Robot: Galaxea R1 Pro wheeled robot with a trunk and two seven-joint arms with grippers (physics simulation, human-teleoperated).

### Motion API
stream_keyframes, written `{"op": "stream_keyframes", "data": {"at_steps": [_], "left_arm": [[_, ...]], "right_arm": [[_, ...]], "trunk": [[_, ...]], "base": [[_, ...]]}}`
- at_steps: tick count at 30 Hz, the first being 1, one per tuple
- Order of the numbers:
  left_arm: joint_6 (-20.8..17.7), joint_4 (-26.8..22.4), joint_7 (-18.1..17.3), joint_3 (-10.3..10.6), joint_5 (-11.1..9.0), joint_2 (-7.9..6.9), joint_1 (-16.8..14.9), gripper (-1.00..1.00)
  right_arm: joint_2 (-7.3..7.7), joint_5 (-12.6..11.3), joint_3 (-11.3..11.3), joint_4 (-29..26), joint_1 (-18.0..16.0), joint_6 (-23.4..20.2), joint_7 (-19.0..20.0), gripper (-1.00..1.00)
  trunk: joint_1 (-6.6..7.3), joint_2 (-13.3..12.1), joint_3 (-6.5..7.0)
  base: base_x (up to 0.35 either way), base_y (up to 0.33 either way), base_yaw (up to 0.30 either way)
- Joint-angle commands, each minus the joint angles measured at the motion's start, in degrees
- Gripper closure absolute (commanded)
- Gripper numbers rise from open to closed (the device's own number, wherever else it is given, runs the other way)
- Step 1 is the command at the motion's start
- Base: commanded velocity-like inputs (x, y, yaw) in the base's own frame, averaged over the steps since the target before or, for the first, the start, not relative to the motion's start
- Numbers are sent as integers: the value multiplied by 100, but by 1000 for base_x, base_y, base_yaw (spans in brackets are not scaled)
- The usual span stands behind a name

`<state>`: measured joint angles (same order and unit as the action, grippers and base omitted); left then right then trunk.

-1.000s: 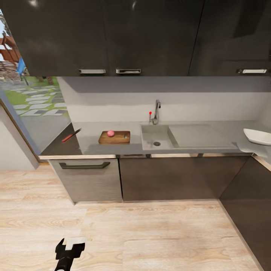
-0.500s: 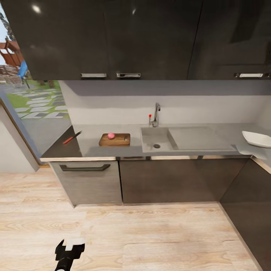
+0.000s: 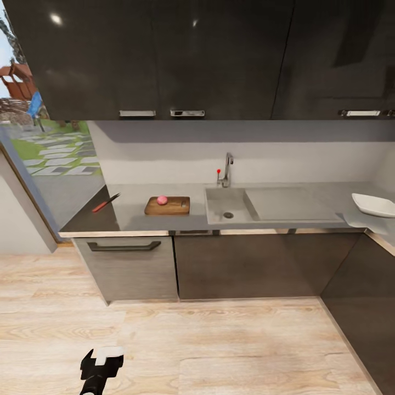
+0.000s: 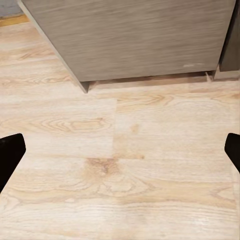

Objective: In the kitchen, take the Vidalia onion out of the sink, dice it on the chopping board with the paring knife, put the diced onion into the bowl on the countertop, then place both the paring knife and the chopping board into the sink.

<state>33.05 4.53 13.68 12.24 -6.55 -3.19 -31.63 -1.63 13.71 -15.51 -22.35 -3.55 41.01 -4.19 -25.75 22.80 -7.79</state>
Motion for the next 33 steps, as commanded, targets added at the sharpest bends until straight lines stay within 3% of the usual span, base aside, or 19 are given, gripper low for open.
{"op": "stream_keyframes", "data": {"at_steps": [1, 33], "left_arm": [[35, 22, -3, 51, -57, 3, -10, -100], [35, 22, 2, 51, -57, 3, -10, -100]], "right_arm": [[-4, 62, -22, 2, -5, 13, -39, -100], [-4, 71, -22, 2, -4, 13, -47, -100]], "trunk": [[-3, 12, -12], [-3, 12, -12]], "base": [[0, 0, 0], [0, 0, 0]]}}
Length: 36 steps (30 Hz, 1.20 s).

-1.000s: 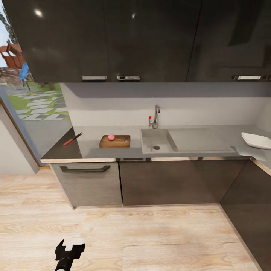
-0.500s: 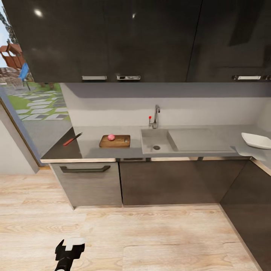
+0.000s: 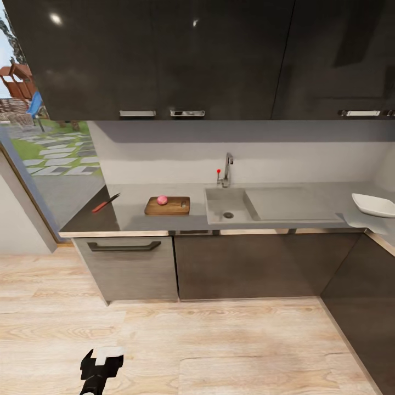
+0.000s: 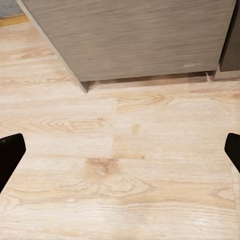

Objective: In the kitchen, take the Vidalia onion out of the sink, dice it on the chopping board with the paring knife, put the diced onion into the bowl on the countertop, then place both the paring knife and the chopping board into the sink.

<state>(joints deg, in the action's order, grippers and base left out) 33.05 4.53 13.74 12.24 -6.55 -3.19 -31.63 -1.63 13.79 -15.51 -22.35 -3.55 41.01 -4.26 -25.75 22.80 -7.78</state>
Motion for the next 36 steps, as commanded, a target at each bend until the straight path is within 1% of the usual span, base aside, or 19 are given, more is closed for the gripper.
{"op": "stream_keyframes", "data": {"at_steps": [1, 9, 12, 29, 36], "left_arm": [[35, 22, -5, 51, -57, 3, -10, -100], [35, 22, -7, 51, -57, 3, -10, -100], [35, 22, -4, 51, -57, 1, -10, -100], [35, 22, -8, 51, -57, -6, -10, -100], [35, 22, -11, 51, -57, -6, -10, -100]], "right_arm": [[-4, 62, -22, 2, -3, 13, -39, -100], [-5, 62, -22, 2, -6, 13, -39, -100], [-6, 62, -23, 2, -6, 13, -39, -100], [-12, 62, -22, 2, -6, 13, -39, -100], [-13, 62, -22, 2, -5, 13, -39, -100]], "trunk": [[-3, 12, -12], [-3, 12, -12], [-3, 12, -12], [-3, 12, -12], [-3, 12, -12]], "base": [[0, 0, 0], [0, 0, 0], [0, 125, 0], [0, 279, 3], [0, 290, 221]]}}
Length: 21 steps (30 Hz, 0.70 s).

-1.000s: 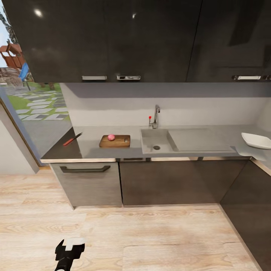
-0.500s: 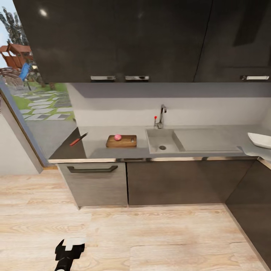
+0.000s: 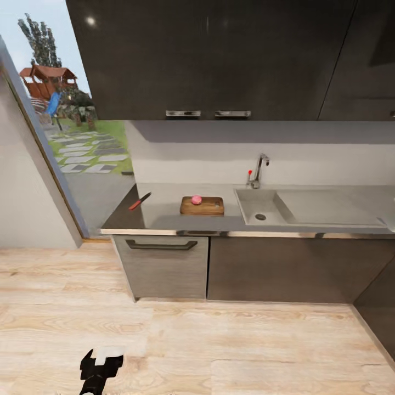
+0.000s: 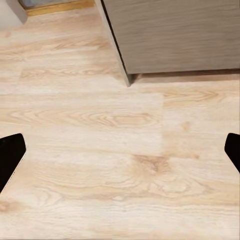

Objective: In the kitchen, take the Vidalia onion out of the sink, dice it on the chopping board with the paring knife, put the diced onion into the bowl on the countertop, then place both the paring knife and the chopping board into the sink.

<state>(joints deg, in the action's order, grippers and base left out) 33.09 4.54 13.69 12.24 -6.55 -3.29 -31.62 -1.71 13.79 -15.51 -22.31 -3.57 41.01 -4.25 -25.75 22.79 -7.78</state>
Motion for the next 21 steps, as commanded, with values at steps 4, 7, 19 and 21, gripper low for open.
{"op": "stream_keyframes", "data": {"at_steps": [4, 7, 19, 21], "left_arm": [[31, 21, -4, 50, -57, 3, -11, -100], [25, 21, -5, 50, -57, 7, -11, -100], [-188, 21, -6, 50, -57, 12, -11, -100], [-204, 21, -8, 50, -57, 12, -11, -100]], "right_arm": [[-4, 61, -23, -2, -3, 12, -41, -100], [-4, 62, -23, -2, -3, 12, -41, -100], [4, 55, -23, -2, -3, 12, -41, -100], [4, 55, -23, -2, -3, 12, -41, -100]], "trunk": [[-4, 12, -12], [-4, 12, -12], [-4, 12, 10], [-4, 12, 21]], "base": [[35, 190, 225], [14, 46, 69], [5, -1, -37], [85, -96, -176]]}}
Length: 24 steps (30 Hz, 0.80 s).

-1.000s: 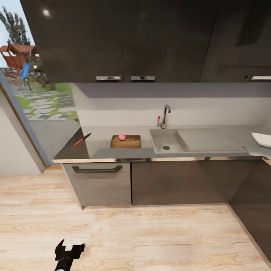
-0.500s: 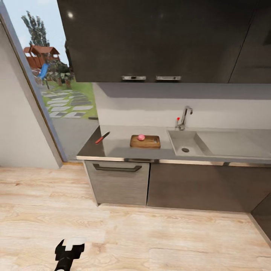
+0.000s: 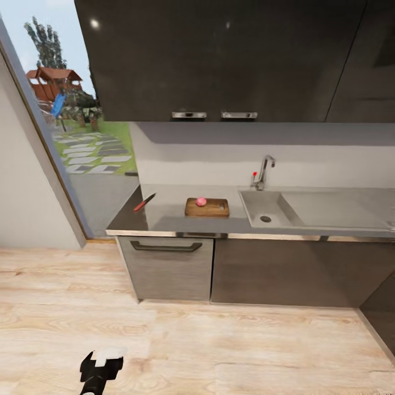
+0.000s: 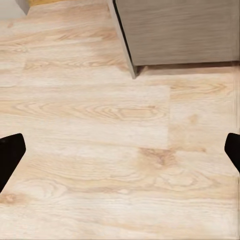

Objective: In the kitchen, take the Vidalia onion out of the sink, dice it on the chopping board with the paring knife, put the diced onion into the bowl on the countertop, then place both the paring knife and the chopping board into the sink.

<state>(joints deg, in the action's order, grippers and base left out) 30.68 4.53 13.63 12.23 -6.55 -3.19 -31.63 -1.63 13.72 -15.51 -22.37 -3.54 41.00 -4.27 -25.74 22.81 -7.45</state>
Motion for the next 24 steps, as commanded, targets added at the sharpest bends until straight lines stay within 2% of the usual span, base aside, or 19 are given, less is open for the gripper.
{"op": "stream_keyframes", "data": {"at_steps": [1, 14, 24], "left_arm": [[33, 22, -3, 51, -57, 2, -10, -100], [26, 22, -9, 51, -57, 2, -10, -100], [17, 22, -38, 51, -56, 10, -10, -100]], "right_arm": [[-4, 61, -22, 4, -6, 13, -38, -100], [-4, 63, -16, 4, -6, 13, -36, -100], [-4, 61, -21, 4, -6, 13, -32, -100]], "trunk": [[-5, 11, -6], [-5, 11, 69], [-5, 11, 127]], "base": [[126, -139, -189], [185, -190, -201], [14, -18, -203]]}}
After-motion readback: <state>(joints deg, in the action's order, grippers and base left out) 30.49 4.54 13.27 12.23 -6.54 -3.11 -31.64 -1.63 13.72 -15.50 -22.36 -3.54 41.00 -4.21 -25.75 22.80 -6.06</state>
